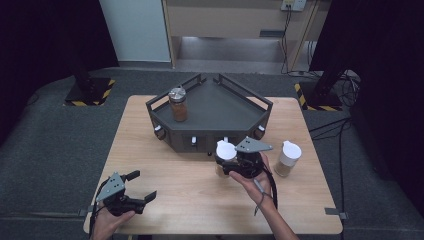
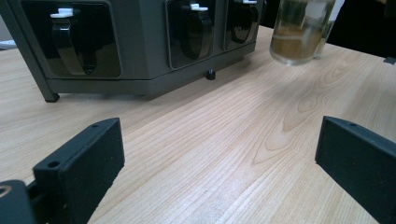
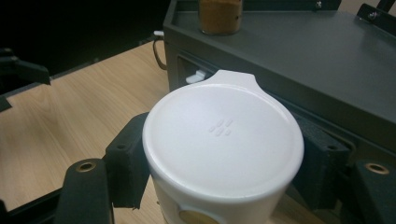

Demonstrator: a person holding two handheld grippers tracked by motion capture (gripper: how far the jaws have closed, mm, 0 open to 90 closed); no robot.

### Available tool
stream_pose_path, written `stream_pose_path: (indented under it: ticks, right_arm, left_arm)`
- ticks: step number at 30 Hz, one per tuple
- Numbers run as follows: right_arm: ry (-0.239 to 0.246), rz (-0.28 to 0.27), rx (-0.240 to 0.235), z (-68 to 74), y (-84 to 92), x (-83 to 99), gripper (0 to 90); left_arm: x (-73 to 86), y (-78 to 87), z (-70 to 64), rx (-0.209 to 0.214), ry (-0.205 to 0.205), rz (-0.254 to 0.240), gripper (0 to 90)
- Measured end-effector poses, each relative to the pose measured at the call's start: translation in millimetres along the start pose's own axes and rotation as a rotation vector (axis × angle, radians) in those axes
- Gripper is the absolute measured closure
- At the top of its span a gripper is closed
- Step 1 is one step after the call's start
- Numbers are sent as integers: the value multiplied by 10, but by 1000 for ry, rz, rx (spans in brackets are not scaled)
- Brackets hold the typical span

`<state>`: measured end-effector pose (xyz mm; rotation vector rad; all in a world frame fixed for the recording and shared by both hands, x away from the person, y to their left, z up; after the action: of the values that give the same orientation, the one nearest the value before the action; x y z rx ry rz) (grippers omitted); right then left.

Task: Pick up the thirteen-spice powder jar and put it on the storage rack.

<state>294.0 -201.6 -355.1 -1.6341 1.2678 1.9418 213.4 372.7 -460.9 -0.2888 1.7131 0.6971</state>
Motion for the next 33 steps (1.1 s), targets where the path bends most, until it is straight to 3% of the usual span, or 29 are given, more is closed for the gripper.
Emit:
stream_pose_path:
  ticks: [4,13,24,27,33]
  right_arm:
    - [-18,2,-18,-33,14,-142,309]
    - [9,0,-9,-27,46,-518,309]
    - [-20,-3,0,-134,-39,-994,309]
    - [-5,-10,21,-119,-70,-1116,309]
    - [-18,-11,54,-123,-146,-1316,309]
  left_arm:
    - [-1,-2,2,2,0,1,3]
    - [-5,-8,-2,-1,0,6,3]
    - [-10,-15,-4,0,-4,11,3]
    - [-11,-15,-3,2,-4,11,3]
    - [-14,-13,-5,-3,-3,13,3]
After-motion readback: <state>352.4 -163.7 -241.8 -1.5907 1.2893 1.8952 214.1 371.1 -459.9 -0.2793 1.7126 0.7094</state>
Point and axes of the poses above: each handheld gripper's, and its own axes: y roughly backward along the jaws, x roughly out of its underside, z roughly to its left, the point moved 1 cm from there along -y, roughly forward along the jaws, and after that the axes turned 8 degrees about x, right-handed, at the moved point
